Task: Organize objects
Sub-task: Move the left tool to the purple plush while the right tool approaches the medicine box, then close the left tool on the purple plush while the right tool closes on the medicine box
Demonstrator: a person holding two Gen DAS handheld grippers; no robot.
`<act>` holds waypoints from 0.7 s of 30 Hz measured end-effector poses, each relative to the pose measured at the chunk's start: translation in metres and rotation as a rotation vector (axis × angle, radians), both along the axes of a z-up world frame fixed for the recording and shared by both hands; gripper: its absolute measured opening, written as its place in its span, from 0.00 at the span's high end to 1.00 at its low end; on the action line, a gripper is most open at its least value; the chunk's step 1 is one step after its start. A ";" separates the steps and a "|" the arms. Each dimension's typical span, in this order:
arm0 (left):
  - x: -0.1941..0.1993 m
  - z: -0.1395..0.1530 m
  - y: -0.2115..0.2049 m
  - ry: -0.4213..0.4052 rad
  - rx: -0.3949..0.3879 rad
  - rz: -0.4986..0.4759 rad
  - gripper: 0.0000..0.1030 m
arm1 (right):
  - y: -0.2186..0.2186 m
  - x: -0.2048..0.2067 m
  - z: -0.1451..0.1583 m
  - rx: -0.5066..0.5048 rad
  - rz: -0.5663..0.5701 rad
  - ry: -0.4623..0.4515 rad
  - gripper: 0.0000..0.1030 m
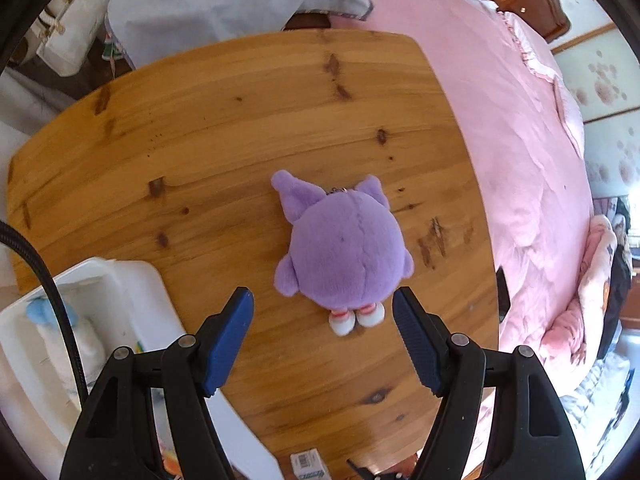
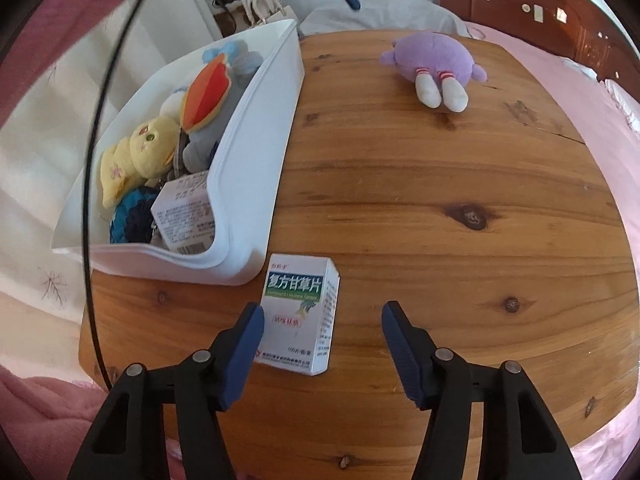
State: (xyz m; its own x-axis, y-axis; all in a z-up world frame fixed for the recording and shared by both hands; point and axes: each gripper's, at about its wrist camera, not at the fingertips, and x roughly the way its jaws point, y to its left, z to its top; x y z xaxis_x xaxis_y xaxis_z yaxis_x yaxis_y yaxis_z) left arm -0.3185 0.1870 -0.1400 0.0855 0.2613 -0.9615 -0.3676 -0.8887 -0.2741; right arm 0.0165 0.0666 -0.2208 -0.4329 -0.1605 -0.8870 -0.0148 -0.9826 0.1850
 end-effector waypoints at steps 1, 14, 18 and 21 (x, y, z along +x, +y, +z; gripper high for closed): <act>-0.002 -0.005 0.002 -0.010 0.000 0.001 0.27 | 0.000 0.000 0.000 -0.001 -0.005 0.005 0.42; -0.006 -0.037 0.015 -0.065 0.020 -0.013 0.27 | 0.004 -0.001 -0.002 -0.041 -0.036 0.036 0.48; -0.005 -0.044 0.018 -0.089 0.019 -0.019 0.27 | 0.005 -0.002 -0.002 -0.049 -0.028 0.039 0.53; -0.006 -0.047 0.018 -0.101 0.035 -0.018 0.26 | 0.004 0.000 0.001 -0.055 -0.024 0.041 0.58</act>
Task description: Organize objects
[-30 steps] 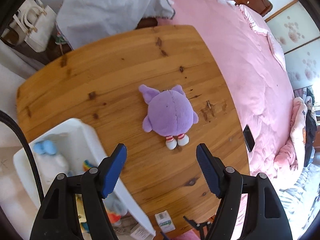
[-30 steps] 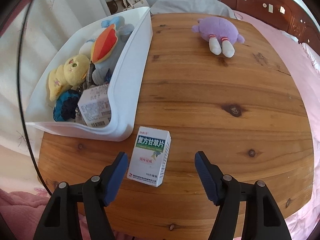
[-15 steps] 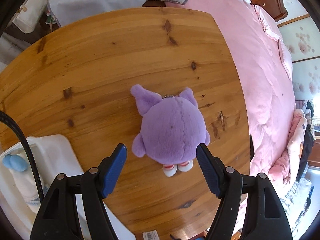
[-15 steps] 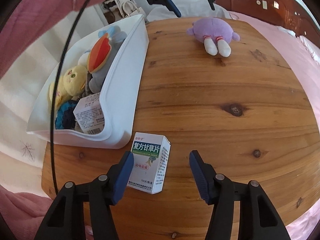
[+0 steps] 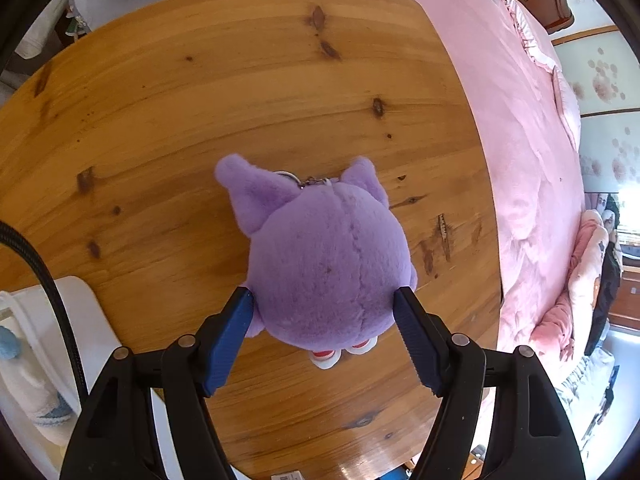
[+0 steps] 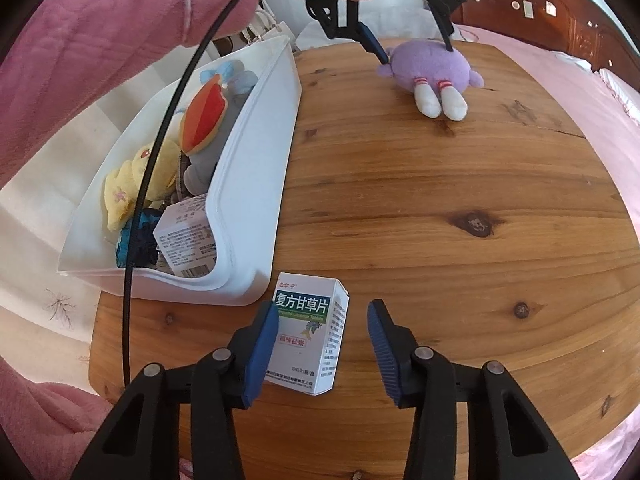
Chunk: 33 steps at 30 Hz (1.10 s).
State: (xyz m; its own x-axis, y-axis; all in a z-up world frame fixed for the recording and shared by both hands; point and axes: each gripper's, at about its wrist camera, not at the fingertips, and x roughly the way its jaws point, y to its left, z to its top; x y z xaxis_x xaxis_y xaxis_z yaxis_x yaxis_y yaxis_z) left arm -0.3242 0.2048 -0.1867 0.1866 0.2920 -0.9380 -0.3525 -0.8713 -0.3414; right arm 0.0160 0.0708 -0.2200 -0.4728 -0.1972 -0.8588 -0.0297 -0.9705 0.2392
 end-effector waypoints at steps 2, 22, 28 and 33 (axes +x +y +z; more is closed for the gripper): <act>-0.001 0.000 -0.002 0.001 0.007 0.004 0.26 | 0.001 -0.001 0.000 -0.014 -0.009 -0.004 0.58; -0.004 -0.017 -0.002 -0.073 0.065 0.060 0.19 | 0.008 -0.001 0.001 -0.085 -0.008 -0.007 0.83; -0.004 -0.017 -0.004 -0.077 0.089 0.084 0.27 | 0.010 -0.002 0.000 -0.096 0.005 -0.022 0.84; -0.002 -0.009 -0.009 -0.057 0.100 0.081 0.36 | 0.015 -0.004 -0.002 -0.139 0.003 -0.053 0.82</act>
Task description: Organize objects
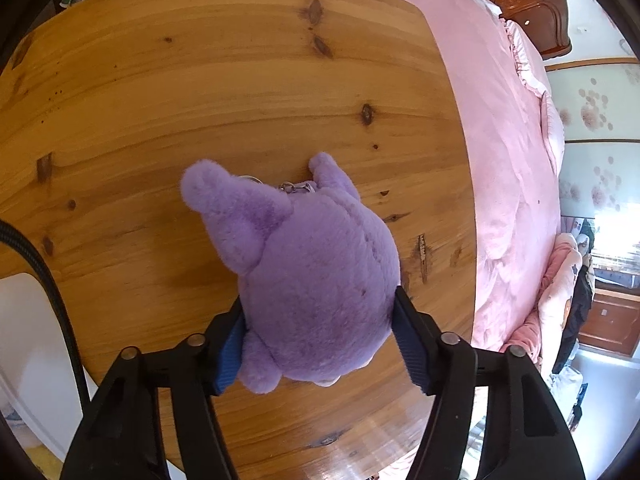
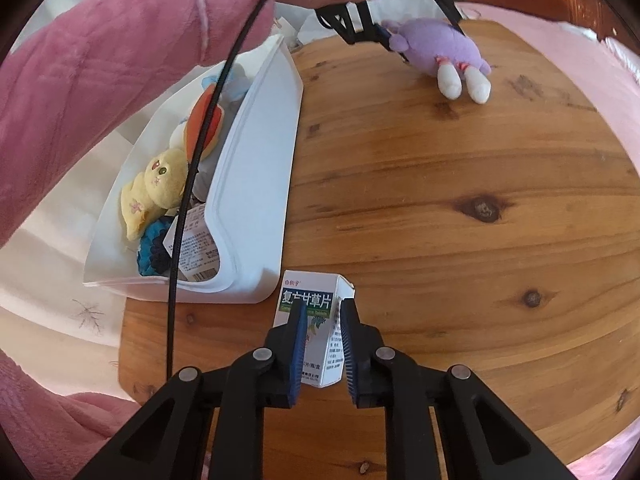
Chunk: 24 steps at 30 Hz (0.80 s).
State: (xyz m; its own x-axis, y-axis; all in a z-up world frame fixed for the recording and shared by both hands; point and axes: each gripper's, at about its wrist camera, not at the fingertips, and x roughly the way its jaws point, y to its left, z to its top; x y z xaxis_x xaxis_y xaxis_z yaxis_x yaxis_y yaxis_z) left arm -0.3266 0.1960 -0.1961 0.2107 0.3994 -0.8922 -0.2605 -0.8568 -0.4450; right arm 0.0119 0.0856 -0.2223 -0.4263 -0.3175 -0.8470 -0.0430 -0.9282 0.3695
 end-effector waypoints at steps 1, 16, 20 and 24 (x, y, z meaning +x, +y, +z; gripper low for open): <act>0.001 0.001 -0.002 -0.001 0.001 0.002 0.36 | 0.001 0.000 0.000 0.000 0.003 -0.005 0.80; 0.030 0.099 -0.048 0.151 0.141 -0.012 0.37 | -0.019 -0.001 -0.007 0.035 0.146 -0.052 0.52; 0.039 0.124 -0.068 0.195 0.156 0.014 0.37 | -0.025 -0.003 -0.008 0.096 0.156 -0.062 0.52; 0.052 0.148 -0.093 0.253 0.153 0.029 0.37 | -0.030 -0.004 -0.008 0.166 0.164 -0.085 0.56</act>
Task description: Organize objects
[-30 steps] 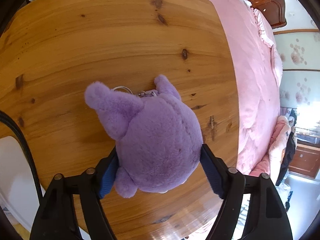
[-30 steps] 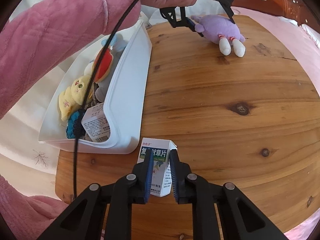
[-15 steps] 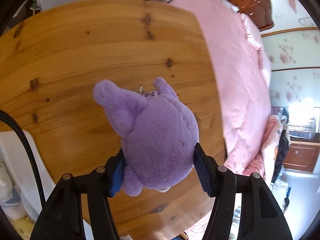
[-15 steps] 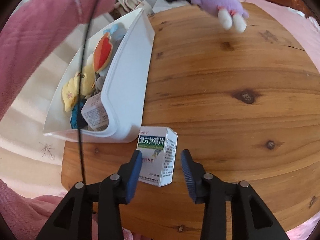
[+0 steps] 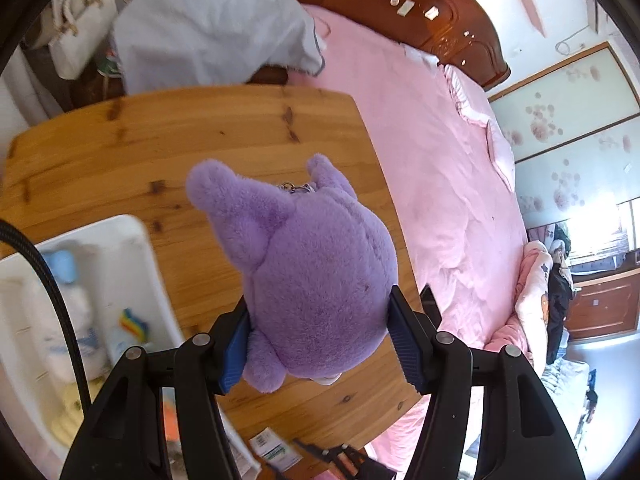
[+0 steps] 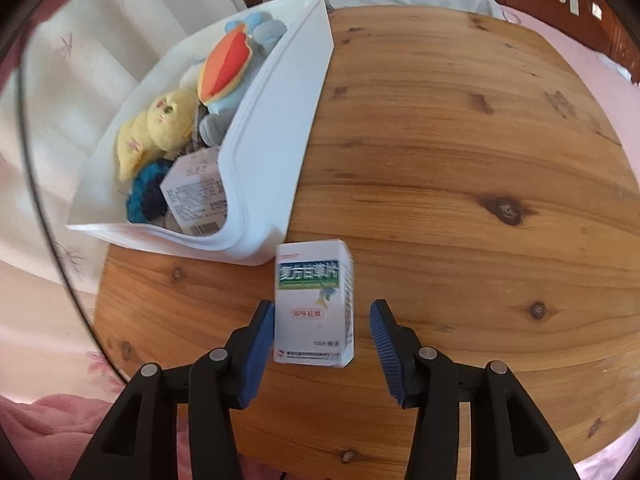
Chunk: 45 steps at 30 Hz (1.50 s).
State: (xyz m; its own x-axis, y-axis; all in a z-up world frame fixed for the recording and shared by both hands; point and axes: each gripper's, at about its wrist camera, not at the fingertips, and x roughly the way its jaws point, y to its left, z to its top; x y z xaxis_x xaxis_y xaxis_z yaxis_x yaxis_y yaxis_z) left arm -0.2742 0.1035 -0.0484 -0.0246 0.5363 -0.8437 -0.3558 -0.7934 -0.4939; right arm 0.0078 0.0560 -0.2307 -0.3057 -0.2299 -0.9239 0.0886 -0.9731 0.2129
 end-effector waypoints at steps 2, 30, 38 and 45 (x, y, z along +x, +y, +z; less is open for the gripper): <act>0.004 0.007 -0.011 0.016 -0.008 0.013 0.37 | -0.003 0.000 0.000 0.025 0.007 -0.005 0.63; 0.116 -0.014 -0.197 -0.073 -0.243 0.209 0.36 | -0.041 0.010 0.062 0.311 0.089 0.079 0.66; 0.130 -0.035 -0.220 -0.128 -0.229 0.252 0.35 | -0.059 0.000 0.083 0.397 0.172 0.098 0.66; 0.135 -0.040 -0.238 -0.118 -0.205 0.312 0.34 | -0.082 -0.016 0.100 0.429 0.233 0.135 0.66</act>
State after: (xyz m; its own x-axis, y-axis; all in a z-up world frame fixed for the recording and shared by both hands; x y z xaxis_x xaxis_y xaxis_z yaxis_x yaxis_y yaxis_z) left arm -0.1390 -0.1347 -0.0882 -0.0566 0.3383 -0.9393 -0.0319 -0.9410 -0.3370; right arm -0.0083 -0.0255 -0.1310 -0.4146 0.0856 -0.9060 0.3126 -0.9216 -0.2301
